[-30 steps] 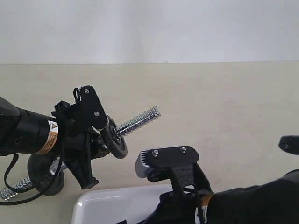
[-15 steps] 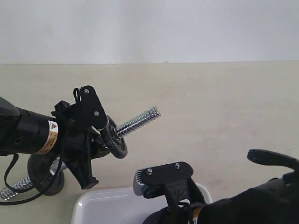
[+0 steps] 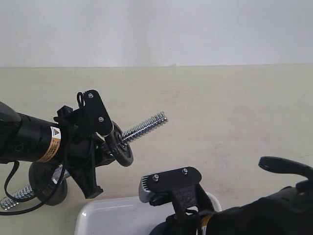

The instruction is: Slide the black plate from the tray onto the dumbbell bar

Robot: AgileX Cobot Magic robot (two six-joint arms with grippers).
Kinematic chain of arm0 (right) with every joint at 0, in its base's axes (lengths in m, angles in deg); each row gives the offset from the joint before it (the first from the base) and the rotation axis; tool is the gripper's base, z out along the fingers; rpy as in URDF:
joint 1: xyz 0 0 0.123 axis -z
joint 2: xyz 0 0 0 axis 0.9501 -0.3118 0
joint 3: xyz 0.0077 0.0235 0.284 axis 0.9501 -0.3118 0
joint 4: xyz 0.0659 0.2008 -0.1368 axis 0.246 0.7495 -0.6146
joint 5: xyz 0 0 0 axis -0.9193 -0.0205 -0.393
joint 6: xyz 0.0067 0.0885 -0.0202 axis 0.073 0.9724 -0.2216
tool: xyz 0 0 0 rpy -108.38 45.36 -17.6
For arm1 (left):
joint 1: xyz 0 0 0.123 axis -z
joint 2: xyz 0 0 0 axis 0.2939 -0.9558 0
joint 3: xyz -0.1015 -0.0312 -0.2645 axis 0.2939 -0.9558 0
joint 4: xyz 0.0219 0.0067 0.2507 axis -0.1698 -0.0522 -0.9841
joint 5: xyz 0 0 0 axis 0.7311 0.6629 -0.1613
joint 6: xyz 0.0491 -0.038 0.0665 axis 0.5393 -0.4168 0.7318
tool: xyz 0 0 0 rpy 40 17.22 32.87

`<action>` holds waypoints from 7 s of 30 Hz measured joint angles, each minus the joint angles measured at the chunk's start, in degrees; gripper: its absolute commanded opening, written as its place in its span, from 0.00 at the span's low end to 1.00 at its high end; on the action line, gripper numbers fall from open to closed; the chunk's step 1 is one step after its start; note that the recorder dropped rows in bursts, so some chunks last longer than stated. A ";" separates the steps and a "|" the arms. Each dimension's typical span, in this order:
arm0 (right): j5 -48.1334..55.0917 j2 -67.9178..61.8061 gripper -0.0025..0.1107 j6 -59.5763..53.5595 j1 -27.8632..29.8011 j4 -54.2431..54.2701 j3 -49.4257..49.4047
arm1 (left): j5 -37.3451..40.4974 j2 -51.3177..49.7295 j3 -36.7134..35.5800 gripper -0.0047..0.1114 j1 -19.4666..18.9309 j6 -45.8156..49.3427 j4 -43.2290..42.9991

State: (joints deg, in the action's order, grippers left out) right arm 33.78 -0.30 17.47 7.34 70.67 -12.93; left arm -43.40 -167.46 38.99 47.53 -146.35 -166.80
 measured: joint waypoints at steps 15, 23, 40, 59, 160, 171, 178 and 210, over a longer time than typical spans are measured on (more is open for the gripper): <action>0.33 -2.56 0.95 -0.51 -0.09 0.00 0.29 | 0.11 0.00 0.00 0.08 0.00 0.00 0.00; -3.86 -5.34 0.95 -0.62 -0.09 0.00 1.19 | 0.11 0.00 0.00 0.08 0.00 0.00 0.00; -4.93 -5.46 0.95 -1.23 -0.09 -4.99 1.19 | 0.11 0.00 0.00 0.08 0.00 0.00 0.00; 2.09 -4.24 0.95 -3.80 10.76 -11.51 1.65 | 0.56 1.72 -0.21 0.08 -0.10 -0.50 0.25; 31.87 -10.35 0.89 29.84 8.60 -57.58 19.23 | 2.73 1.81 -0.21 0.08 -0.10 -0.97 1.18; 31.55 -14.69 0.95 29.59 8.60 -57.81 19.32 | 2.73 1.81 -0.21 0.08 -0.10 -0.97 1.31; 31.68 -15.07 0.95 29.25 8.60 -58.14 19.32 | 2.73 1.81 -0.21 0.08 -0.10 -0.97 1.31; 28.92 -15.11 0.94 25.63 11.56 -58.52 19.32 | 3.94 3.82 -0.34 0.08 -0.10 -0.92 1.31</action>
State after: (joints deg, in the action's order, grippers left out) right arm 62.71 -15.41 43.10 18.90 12.16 6.40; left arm -39.46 -163.64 38.65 47.43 -147.27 -165.49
